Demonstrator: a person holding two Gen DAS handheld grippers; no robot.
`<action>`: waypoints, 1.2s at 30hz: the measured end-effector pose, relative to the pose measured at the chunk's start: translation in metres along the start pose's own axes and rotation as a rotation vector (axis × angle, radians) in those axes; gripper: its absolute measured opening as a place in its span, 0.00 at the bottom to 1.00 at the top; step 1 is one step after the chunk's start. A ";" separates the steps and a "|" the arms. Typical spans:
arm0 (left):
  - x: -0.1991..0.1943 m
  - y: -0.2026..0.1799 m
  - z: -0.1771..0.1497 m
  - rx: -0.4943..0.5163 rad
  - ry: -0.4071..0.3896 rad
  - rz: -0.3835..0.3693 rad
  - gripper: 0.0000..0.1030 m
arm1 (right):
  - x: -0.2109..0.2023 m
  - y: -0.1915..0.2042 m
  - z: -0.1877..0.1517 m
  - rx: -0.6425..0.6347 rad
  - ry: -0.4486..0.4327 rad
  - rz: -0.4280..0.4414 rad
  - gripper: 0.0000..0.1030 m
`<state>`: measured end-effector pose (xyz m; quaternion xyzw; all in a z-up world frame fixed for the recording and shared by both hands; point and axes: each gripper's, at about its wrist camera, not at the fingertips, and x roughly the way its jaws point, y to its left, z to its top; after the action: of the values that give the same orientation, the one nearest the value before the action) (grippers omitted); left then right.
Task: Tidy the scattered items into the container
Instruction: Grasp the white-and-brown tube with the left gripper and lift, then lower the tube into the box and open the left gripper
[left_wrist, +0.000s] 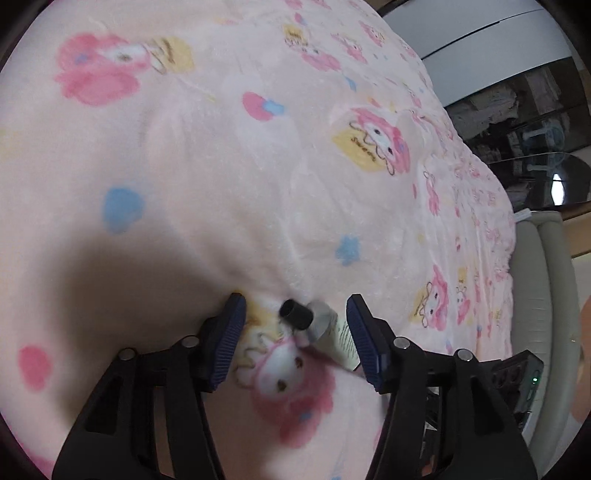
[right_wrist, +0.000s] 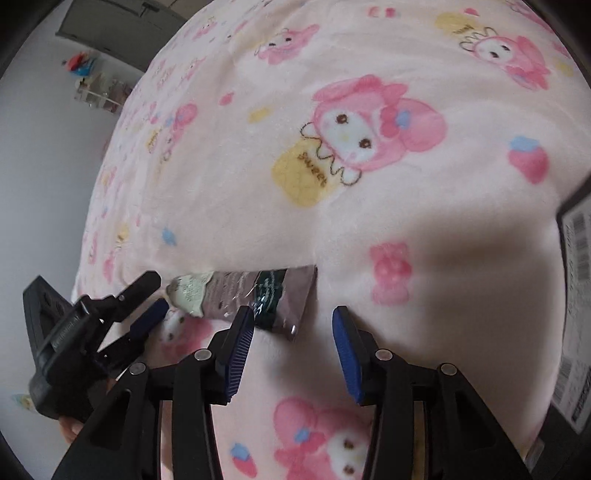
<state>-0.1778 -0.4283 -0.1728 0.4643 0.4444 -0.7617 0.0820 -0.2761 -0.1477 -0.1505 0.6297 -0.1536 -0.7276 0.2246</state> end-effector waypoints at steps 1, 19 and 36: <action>0.006 0.002 0.001 -0.003 0.009 -0.031 0.65 | 0.004 -0.001 0.003 -0.002 -0.015 0.008 0.39; -0.095 -0.110 -0.088 0.318 -0.010 -0.094 0.31 | -0.125 0.009 -0.049 -0.100 -0.144 0.148 0.31; -0.031 -0.323 -0.295 0.666 0.223 -0.078 0.29 | -0.332 -0.179 -0.131 -0.046 -0.364 -0.096 0.31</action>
<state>-0.1470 -0.0238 -0.0057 0.5285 0.1955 -0.8120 -0.1520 -0.1356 0.1850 0.0190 0.4888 -0.1449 -0.8428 0.1725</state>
